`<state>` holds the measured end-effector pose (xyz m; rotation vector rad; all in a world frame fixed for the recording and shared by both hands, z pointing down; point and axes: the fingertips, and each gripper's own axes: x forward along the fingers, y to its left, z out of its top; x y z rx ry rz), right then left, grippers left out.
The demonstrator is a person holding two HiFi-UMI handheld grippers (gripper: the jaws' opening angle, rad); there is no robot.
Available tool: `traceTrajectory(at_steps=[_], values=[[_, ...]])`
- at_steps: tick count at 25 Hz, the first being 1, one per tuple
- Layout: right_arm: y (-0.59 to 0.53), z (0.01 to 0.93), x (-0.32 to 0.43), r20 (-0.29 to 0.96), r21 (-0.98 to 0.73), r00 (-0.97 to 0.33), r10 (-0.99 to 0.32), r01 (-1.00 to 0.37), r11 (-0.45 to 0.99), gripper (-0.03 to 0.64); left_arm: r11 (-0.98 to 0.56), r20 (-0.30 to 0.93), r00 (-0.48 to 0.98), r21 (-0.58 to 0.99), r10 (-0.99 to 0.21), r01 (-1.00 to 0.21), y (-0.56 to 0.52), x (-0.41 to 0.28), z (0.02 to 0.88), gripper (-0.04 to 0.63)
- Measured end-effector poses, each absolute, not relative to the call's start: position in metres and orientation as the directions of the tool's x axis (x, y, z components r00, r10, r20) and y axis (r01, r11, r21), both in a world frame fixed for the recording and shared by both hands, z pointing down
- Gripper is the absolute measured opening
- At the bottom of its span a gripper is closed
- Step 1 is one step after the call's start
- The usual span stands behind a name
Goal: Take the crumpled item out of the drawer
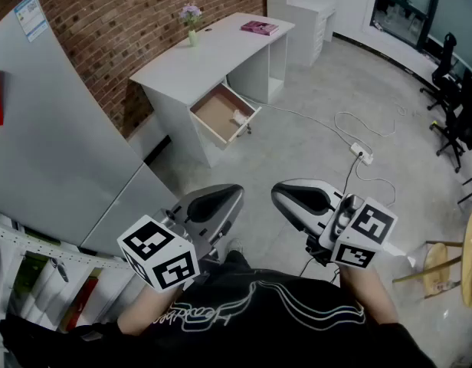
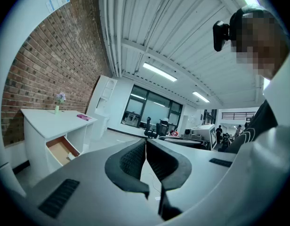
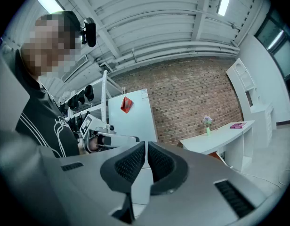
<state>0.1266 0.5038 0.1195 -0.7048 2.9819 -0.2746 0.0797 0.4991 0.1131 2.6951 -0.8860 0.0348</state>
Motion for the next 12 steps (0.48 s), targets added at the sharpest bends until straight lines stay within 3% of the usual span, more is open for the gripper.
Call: traceTrajectory(at_steps=[6,12], values=[[0.499,0.127,0.126,-0.018,-0.191,-0.891,-0.453,-0.442,0.877,0.051,-0.758,0.118,0.804,0.276,-0.583,-0.590,0.496,0.076,0.121,0.025],[0.472,0.150,0.116,0.064,-0.131,-0.885,-0.462,-0.466,0.875,0.051,-0.744,0.137,0.803,0.313,-0.580,-0.591,0.465,0.071,0.142,0.025]])
